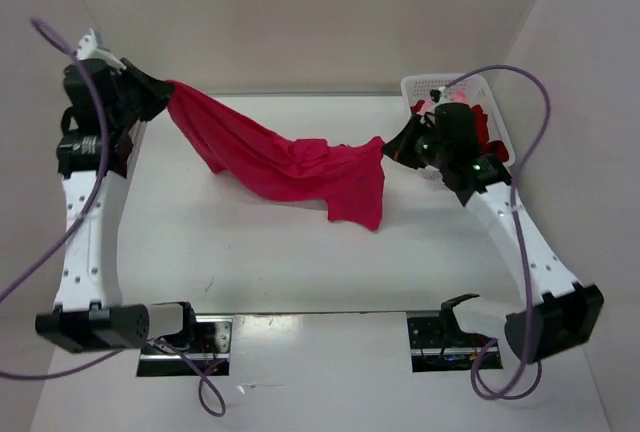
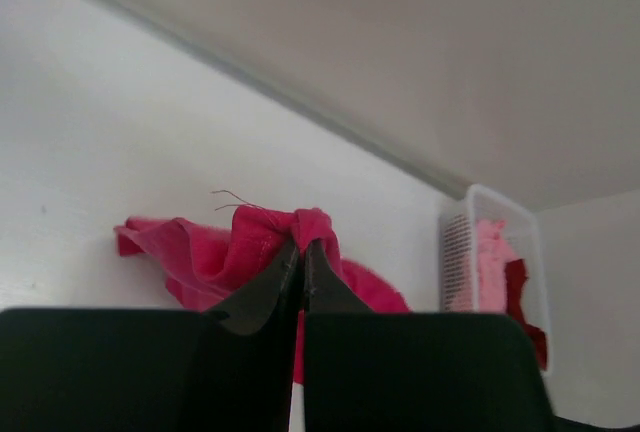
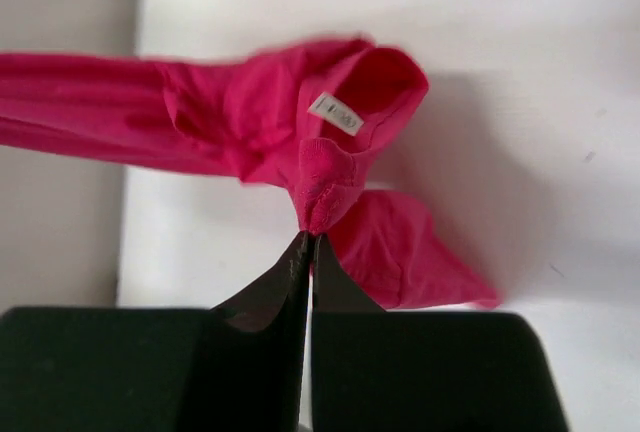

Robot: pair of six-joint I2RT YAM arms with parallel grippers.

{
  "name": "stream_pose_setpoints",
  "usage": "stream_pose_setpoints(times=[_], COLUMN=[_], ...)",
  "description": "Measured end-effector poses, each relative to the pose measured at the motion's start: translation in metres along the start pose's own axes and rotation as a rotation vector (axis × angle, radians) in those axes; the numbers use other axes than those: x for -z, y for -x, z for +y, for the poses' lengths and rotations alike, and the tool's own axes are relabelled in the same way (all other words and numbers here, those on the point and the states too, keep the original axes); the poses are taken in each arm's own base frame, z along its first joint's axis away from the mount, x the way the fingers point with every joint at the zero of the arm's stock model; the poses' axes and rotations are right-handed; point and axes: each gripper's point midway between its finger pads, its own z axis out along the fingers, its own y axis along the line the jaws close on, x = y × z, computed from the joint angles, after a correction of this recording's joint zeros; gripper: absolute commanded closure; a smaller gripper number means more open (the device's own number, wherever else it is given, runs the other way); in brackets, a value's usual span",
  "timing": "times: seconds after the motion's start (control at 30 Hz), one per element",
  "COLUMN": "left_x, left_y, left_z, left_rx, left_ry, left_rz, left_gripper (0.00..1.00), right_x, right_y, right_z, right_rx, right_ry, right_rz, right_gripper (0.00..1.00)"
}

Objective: Fold and stack the t-shirts
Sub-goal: Flatten out the tshirt

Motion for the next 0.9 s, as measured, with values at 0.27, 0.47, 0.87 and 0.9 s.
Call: stream_pose_setpoints(times=[0.27,0.47,0.87,0.9], left_x=[0.150,0.085,-0.234,-0.244], left_y=[0.079,0.048,-0.121,-0.113], left_z=[-0.087,-0.052,0.110,0.101], left_rx=[-0.056,-0.061,-0.038,-0.057], left_ry=[-0.227,-0.128,0.260,0.237], left_rz=[-0.284,-0.158,0.430,0.409], left_gripper=[0.96,0.96,0.58,0.48], right_x=[0.080,0.037,-0.136,-0.143], right_y=[0.034,0.025,-0.027,-0.024], right_z=[0.054,0.034,-0.077,-0.078], right_rx=[0.086,0.075,-0.038,-0.042], right_ry=[0.168,0.107,-0.205,-0.210], right_rz=[-0.126,-0.031,0.268,0.263], right_gripper=[0.99,0.99,0.97,0.93])
